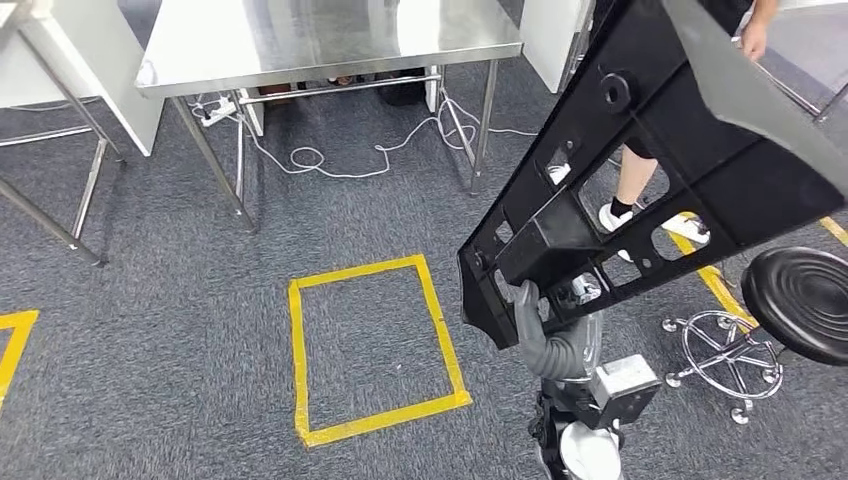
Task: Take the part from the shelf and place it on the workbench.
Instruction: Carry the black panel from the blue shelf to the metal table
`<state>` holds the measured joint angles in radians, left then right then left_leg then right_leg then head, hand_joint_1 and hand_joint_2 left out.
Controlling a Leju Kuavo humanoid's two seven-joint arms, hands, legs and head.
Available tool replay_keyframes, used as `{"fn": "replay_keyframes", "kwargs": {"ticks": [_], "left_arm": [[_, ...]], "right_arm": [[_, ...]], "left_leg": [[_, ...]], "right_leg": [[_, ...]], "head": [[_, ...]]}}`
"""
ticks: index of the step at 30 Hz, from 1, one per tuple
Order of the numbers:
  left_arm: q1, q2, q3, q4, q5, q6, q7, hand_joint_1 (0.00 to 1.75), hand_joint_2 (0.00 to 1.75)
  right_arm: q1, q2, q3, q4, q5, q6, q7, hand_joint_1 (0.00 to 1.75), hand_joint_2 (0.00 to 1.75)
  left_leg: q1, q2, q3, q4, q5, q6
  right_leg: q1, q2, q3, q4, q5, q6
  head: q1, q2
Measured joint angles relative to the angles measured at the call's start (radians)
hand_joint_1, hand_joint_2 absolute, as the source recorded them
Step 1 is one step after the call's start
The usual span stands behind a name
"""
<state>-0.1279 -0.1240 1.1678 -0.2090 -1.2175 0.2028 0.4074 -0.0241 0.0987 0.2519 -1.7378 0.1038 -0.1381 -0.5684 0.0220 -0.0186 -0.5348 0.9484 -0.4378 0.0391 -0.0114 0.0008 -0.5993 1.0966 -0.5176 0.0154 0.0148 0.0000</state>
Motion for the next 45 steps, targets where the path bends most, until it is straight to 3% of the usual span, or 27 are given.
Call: {"fn": "replay_keyframes", "kwargs": {"ticks": [2, 3, 4, 6, 7, 9, 11, 13, 14, 16, 18, 19, 20, 22, 23, 25, 27, 29, 32, 33, 34, 35, 37, 38, 40, 43, 45], "left_arm": [[0.0, -0.001, 0.001, 0.0, 0.002, 0.001, 0.0, 0.0, 1.75], [0.001, -0.002, 0.001, 0.0, 0.002, 0.001, 0.0, 0.0, 1.75], [0.002, -0.003, 0.001, 0.0, 0.003, 0.001, 0.0, 0.0, 1.75], [0.004, -0.004, 0.001, 0.0, 0.003, 0.001, 0.0, 0.0, 1.75], [0.004, -0.004, 0.001, 0.0, 0.003, 0.001, 0.0, 0.0, 1.75], [0.004, -0.004, 0.001, 0.0, 0.003, 0.002, 0.0, 0.0, 1.75], [0.004, -0.004, 0.001, 0.0, 0.003, 0.002, 0.0, 0.0, 1.75], [0.004, -0.005, 0.001, 0.0, 0.003, 0.002, 0.0, 0.0, 1.75], [0.004, -0.005, 0.001, 0.0, 0.003, 0.002, 0.0, 0.0, 1.75], [0.004, -0.005, 0.001, 0.0, 0.003, 0.002, 0.0, 0.0, 1.75], [0.005, -0.005, 0.002, 0.0, 0.003, 0.002, 0.0, 0.0, 1.75], [0.006, -0.005, 0.002, 0.0, 0.003, 0.002, 0.0, 0.0, 1.75], [0.006, -0.005, 0.002, 0.0, 0.003, 0.002, 0.0, 0.0, 1.75], [0.006, -0.003, 0.002, 0.0, 0.003, 0.002, 0.0, 0.0, 1.75], [0.005, -0.002, 0.002, 0.0, 0.003, 0.003, 0.0, 0.0, 1.75], [0.003, 0.0, 0.001, -0.001, 0.003, 0.003, 0.0, 0.0, 1.75], [0.003, 0.0, 0.002, -0.001, 0.003, 0.004, 0.0, 0.0, 1.75], [0.003, 0.0, 0.002, -0.002, 0.003, 0.004, 0.0, 0.0, 1.75], [0.003, -0.003, 0.002, -0.002, 0.003, 0.004, 0.0, 0.0, 1.75], [0.003, -0.004, 0.002, -0.002, 0.003, 0.004, 0.0, 0.0, 1.75], [0.004, -0.005, 0.002, -0.002, 0.003, 0.004, 0.0, 0.0, 1.75], [0.004, -0.006, 0.002, -0.002, 0.003, 0.004, 0.0, 0.0, 1.75], [0.005, -0.007, 0.002, -0.002, 0.003, 0.004, 0.0, 0.0, 1.75], [0.005, -0.007, 0.002, -0.002, 0.003, 0.004, 0.0, 0.0, 1.75], [0.005, -0.008, 0.002, -0.002, 0.003, 0.004, 0.0, 0.0, 1.75], [0.004, -0.009, 0.002, -0.002, 0.003, 0.007, 0.0, 0.0, 1.75], [0.003, -0.009, 0.001, -0.003, 0.0, 0.012, 0.0, 0.0, 1.75]], "right_arm": [[0.005, -0.001, -0.001, 0.004, -0.001, 0.006, -0.001, 1.75, 1.75], [0.008, -0.002, -0.001, 0.008, -0.002, 0.008, -0.001, 1.75, 1.75], [0.01, -0.002, -0.001, 0.011, -0.002, 0.008, -0.001, 1.75, 1.75], [0.011, -0.002, -0.001, 0.015, -0.002, 0.009, -0.001, 1.75, 1.75], [0.01, -0.002, -0.001, 0.016, -0.003, 0.009, -0.001, 1.75, 1.75], [0.01, -0.001, -0.002, 0.019, -0.003, 0.01, -0.001, 1.75, 1.75], [0.011, -0.001, -0.003, 0.021, -0.003, 0.011, -0.001, 1.75, 1.75], [0.01, 0.0, -0.004, 0.022, -0.004, 0.011, -0.001, 1.75, 1.75], [0.01, 0.001, -0.005, 0.022, -0.004, 0.011, -0.001, 1.75, 1.75], [0.01, 0.001, -0.006, 0.023, -0.004, 0.011, -0.001, 1.75, 1.75], [0.011, 0.002, -0.006, 0.025, -0.004, 0.011, -0.001, 1.75, 1.75], [0.011, 0.002, -0.006, 0.026, -0.004, 0.011, -0.001, 1.75, 1.75], [0.011, 0.002, -0.006, 0.026, -0.004, 0.011, -0.001, 1.75, 1.75], [0.01, 0.003, -0.006, 0.026, -0.004, 0.011, -0.001, 1.75, 1.75], [0.009, 0.004, -0.006, 0.026, -0.004, 0.011, -0.001, 1.75, 1.75], [0.009, 0.006, -0.007, 0.027, -0.004, 0.011, -0.001, 1.75, 1.75], [0.009, 0.007, -0.007, 0.026, -0.004, 0.011, -0.001, 1.75, 1.75], [0.008, 0.007, -0.007, 0.025, -0.004, 0.011, -0.002, 1.75, 1.75], [0.007, 0.005, -0.007, 0.026, -0.004, 0.011, -0.003, 1.75, 1.75], [0.009, 0.004, -0.007, 0.027, -0.004, 0.011, -0.003, 1.75, 1.75], [0.011, 0.003, -0.008, 0.028, -0.004, 0.011, -0.002, 1.75, 1.75], [0.012, 0.003, -0.008, 0.029, -0.004, 0.011, -0.002, 1.75, 1.75], [0.013, 0.003, -0.008, 0.03, -0.004, 0.01, -0.002, 1.75, 1.75], [0.012, 0.003, -0.008, 0.03, -0.004, 0.01, -0.002, 1.75, 1.75], [0.012, 0.002, -0.008, 0.031, -0.004, 0.01, -0.002, 1.75, 1.75], [0.012, 0.004, -0.01, 0.031, -0.005, 0.01, -0.002, 1.75, 1.75], [0.009, 0.007, -0.012, 0.031, -0.005, 0.01, -0.002, 1.75, 1.75]], "left_leg": [[0.001, 0.0, 0.002, -0.001, -0.002, -0.001], [0.002, 0.0, 0.003, -0.001, -0.004, -0.004], [0.004, -0.001, 0.005, 0.001, -0.007, -0.008], [0.01, -0.005, 0.012, 0.006, -0.016, -0.021], [0.011, -0.007, 0.013, 0.012, -0.024, -0.031], [0.009, -0.01, 0.012, 0.023, -0.037, -0.047], [0.012, -0.01, 0.012, 0.026, -0.043, -0.053], [0.018, -0.001, 0.005, 0.049, -0.057, -0.057], [0.019, 0.005, -0.012, 0.086, -0.076, -0.059], [0.017, 0.015, -0.083, 0.216, -0.131, -0.059], [0.014, 0.016, -0.161, 0.333, -0.159, -0.052], [0.011, 0.016, -0.179, 0.344, -0.144, -0.044], [0.005, 0.016, -0.176, 0.316, -0.11, -0.033], [-0.013, 0.019, -0.127, 0.188, -0.027, 0.004], [-0.022, 0.024, -0.103, 0.132, -0.003, 0.021], [-0.034, 0.03, -0.082, 0.085, 0.001, 0.041], [-0.035, 0.028, -0.072, 0.066, 0.002, 0.044], [-0.029, 0.027, -0.052, 0.04, 0.008, 0.041], [-0.024, 0.024, -0.036, 0.028, 0.004, 0.035], [-0.023, 0.023, -0.033, 0.029, 0.0, 0.031], [-0.022, 0.02, -0.03, 0.029, -0.004, 0.027], [-0.02, 0.018, -0.024, 0.03, -0.008, 0.022], [-0.016, 0.013, -0.01, 0.034, -0.021, 0.008], [-0.016, 0.011, -0.005, 0.037, -0.029, 0.0], [-0.018, 0.01, -0.001, 0.042, -0.04, -0.013], [-0.01, 0.011, -0.002, 0.051, -0.051, -0.027], [-0.005, 0.014, -0.032, 0.118, -0.087, -0.038]], "right_leg": [[-0.004, 0.001, -0.072, 0.131, -0.048, -0.002], [-0.007, 0.0, -0.095, 0.167, -0.055, 0.003], [-0.011, 0.0, -0.098, 0.166, -0.046, 0.012], [-0.022, 0.0, -0.045, 0.052, 0.013, 0.038], [-0.024, 0.003, -0.01, -0.014, 0.038, 0.045], [-0.026, 0.008, 0.028, -0.086, 0.059, 0.037], [-0.022, 0.011, 0.03, -0.087, 0.054, 0.015], [-0.02, 0.011, 0.034, -0.085, 0.049, 0.0], [-0.018, 0.01, 0.037, -0.085, 0.047, -0.005], [-0.011, 0.009, 0.042, -0.085, 0.042, -0.014], [-0.001, 0.008, 0.046, -0.085, 0.036, -0.023], [0.005, 0.008, 0.05, -0.085, 0.033, -0.027], [0.011, 0.008, 0.056, -0.085, 0.029, -0.031], [0.02, 0.007, 0.071, -0.088, 0.02, -0.037], [0.024, 0.007, 0.076, -0.089, 0.016, -0.037], [0.024, 0.005, 0.078, -0.093, 0.011, -0.032], [0.023, 0.002, 0.079, -0.096, 0.008, -0.026], [0.025, 0.001, 0.066, -0.065, -0.007, -0.021], [0.016, 0.001, -0.036, 0.115, -0.069, -0.016], [0.011, 0.001, -0.071, 0.168, -0.081, -0.01], [0.005, 0.0, -0.09, 0.186, -0.077, 0.0], [-0.001, 0.0, -0.087, 0.162, -0.054, 0.014], [-0.014, 0.0, -0.034, 0.029, 0.018, 0.04], [-0.017, 0.0, -0.005, -0.033, 0.045, 0.044], [-0.017, 0.002, 0.023, -0.088, 0.063, 0.033], [-0.016, 0.004, 0.028, -0.091, 0.06, 0.008], [-0.021, 0.005, 0.036, -0.094, 0.055, -0.006]], "head": [[0.002, 0.0], [0.003, 0.0], [0.003, 0.0], [0.003, 0.0], [0.005, 0.0], [0.005, 0.0], [0.003, 0.0], [0.002, 0.0], [0.001, 0.0], [-0.001, 0.0], [-0.001, 0.0], [-0.001, 0.0], [-0.001, 0.0], [0.0, 0.0], [0.002, 0.0], [0.002, 0.0], [-0.001, 0.0], [0.001, 0.0], [0.002, 0.0], [0.002, 0.0], [0.002, 0.0], [0.002, 0.0], [0.003, 0.0], [0.003, 0.0], [0.002, 0.0], [0.0, 0.0], [-0.004, 0.0]]}}
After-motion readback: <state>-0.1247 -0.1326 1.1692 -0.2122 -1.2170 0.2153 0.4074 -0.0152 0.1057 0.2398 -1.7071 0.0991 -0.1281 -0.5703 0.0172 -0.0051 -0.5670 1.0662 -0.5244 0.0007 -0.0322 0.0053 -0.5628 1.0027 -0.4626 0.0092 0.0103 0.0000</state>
